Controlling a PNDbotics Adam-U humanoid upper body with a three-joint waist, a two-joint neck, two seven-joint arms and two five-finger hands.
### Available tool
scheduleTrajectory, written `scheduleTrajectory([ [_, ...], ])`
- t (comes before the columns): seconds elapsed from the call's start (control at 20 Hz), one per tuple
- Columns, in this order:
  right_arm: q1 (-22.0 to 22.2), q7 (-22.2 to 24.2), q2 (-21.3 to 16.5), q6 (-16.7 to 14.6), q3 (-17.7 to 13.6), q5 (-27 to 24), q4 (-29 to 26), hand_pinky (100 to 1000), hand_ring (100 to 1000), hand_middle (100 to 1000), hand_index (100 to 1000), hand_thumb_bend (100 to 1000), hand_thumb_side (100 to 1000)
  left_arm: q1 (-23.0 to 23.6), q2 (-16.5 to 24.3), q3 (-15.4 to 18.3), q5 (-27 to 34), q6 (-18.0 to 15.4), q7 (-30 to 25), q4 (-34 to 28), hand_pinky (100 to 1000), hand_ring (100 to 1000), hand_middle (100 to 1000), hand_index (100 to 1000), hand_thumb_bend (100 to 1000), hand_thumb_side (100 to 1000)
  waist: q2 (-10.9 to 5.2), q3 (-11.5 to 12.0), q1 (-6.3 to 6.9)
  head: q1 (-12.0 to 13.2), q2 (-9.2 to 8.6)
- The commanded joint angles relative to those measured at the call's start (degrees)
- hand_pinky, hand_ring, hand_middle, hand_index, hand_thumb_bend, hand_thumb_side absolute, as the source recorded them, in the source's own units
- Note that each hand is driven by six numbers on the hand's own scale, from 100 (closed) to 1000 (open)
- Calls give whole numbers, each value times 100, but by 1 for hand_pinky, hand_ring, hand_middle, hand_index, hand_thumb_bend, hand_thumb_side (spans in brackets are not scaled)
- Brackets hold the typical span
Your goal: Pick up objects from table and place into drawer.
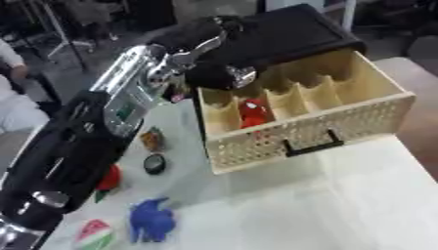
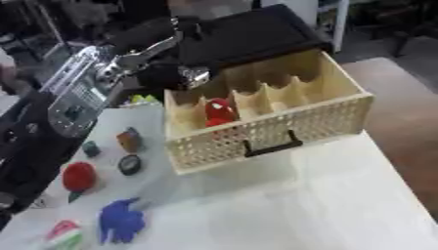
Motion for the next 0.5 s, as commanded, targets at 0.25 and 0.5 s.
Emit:
scheduleTrajectory([
  [0.25,-34,-101,-155,-21,-108,14,-79,241,406,401,736,308,689,64,352,355,1296,681,678,-1377,445,757,768,887,100,1000,-144,136,-152,-85,138],
  [0.5,19,-147,-268,-24,-131,100,-79,237,407,404,737,334,698,371,693,565,2439,1278,1302,-2600,411,719,731,851,100,989,-176,230,-231,-183,218],
])
